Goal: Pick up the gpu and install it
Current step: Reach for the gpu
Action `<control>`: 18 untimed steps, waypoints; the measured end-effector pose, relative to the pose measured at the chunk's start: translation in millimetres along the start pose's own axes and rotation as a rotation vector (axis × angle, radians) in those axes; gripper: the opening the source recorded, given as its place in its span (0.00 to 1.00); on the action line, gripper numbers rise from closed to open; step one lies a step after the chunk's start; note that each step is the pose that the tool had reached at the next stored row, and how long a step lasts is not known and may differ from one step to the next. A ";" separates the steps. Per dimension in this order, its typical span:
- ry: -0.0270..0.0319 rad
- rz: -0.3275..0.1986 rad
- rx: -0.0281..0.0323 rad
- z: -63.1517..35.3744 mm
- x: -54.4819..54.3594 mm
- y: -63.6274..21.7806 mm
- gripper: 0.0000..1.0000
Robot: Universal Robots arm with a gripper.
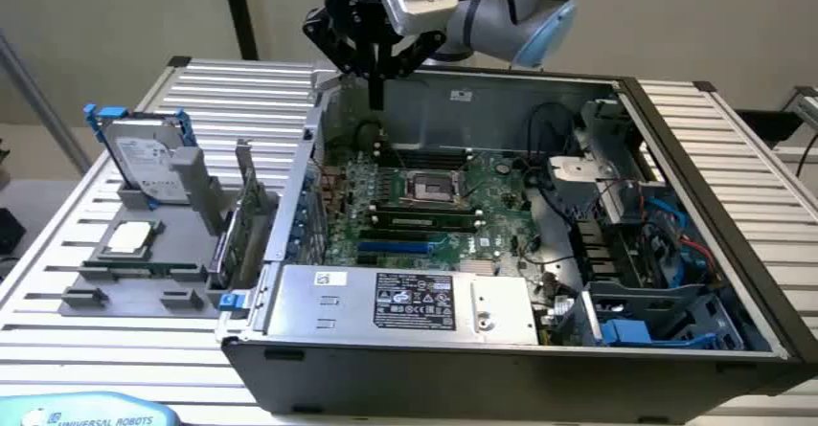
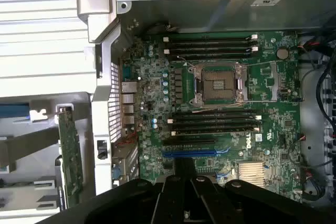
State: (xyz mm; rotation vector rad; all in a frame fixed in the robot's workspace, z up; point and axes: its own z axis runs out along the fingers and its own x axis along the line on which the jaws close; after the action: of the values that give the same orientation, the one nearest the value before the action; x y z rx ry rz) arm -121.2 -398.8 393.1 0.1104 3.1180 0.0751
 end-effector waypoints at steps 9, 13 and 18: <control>0.0000 0.000 0.0000 -0.2 0.0 0.0 0.11; 0.0002 0.000 0.0003 -0.5 1.9 -0.1 0.11; -0.0002 -0.001 0.0000 -0.9 22.7 -2.5 0.11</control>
State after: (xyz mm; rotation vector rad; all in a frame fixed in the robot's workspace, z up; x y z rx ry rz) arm -144.0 -399.7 393.4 0.1095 3.1178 0.0750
